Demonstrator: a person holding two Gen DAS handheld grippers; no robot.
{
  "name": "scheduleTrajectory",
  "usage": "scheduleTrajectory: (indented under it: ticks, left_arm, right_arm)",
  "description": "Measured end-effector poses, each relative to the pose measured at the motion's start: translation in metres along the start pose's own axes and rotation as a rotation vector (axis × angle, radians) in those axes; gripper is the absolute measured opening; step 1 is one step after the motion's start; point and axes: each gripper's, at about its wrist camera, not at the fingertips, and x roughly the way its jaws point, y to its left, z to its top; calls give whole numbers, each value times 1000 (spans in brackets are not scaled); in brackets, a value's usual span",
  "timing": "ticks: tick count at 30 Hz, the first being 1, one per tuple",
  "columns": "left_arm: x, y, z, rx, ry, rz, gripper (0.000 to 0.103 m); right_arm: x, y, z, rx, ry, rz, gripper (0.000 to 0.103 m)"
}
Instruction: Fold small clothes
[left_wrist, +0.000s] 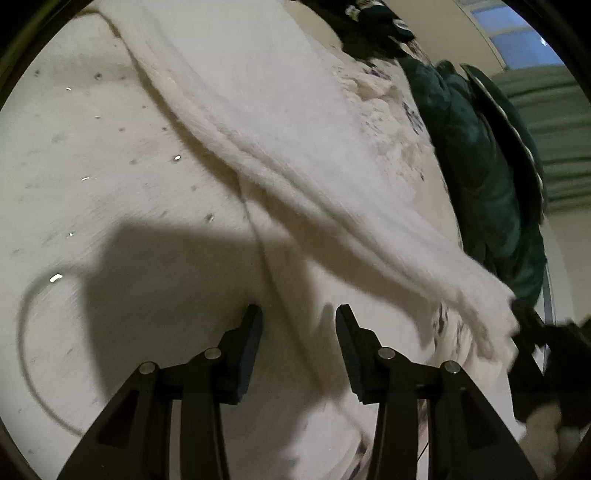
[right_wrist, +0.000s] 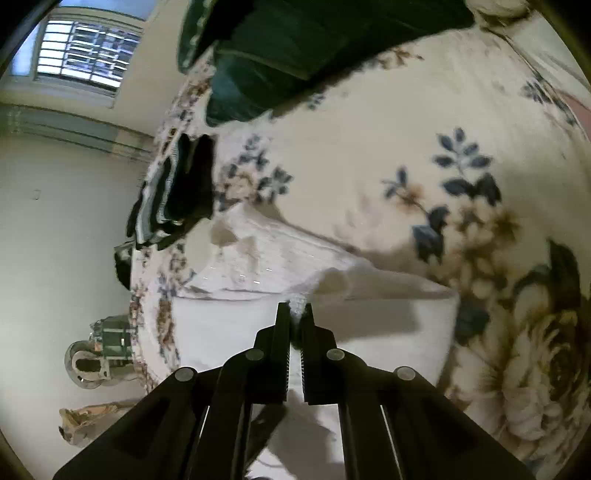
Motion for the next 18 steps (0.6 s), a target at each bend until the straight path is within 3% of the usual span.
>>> scheduleTrajectory:
  ticks: [2, 3, 8, 11, 15, 18]
  left_arm:
    - [6, -3, 9, -7, -42, 25, 33]
    - [5, -6, 15, 3, -84, 51, 6]
    - [-11, -14, 39, 68, -197, 98, 4]
    - [-24, -2, 54, 57, -241, 112, 4]
    - [-23, 9, 66, 49, -236, 127, 4]
    - [-18, 11, 63, 83, -187, 129, 6]
  right_arm:
    - [-2, 6, 0, -19, 3, -1, 5]
    - [-1, 7, 0, -28, 7, -8, 5]
    - [-2, -5, -6, -24, 22, -44, 5]
    - [-2, -16, -9, -2, 25, -53, 5]
    - [4, -28, -16, 29, 44, -63, 5]
    - [18, -39, -20, 32, 75, -103, 5]
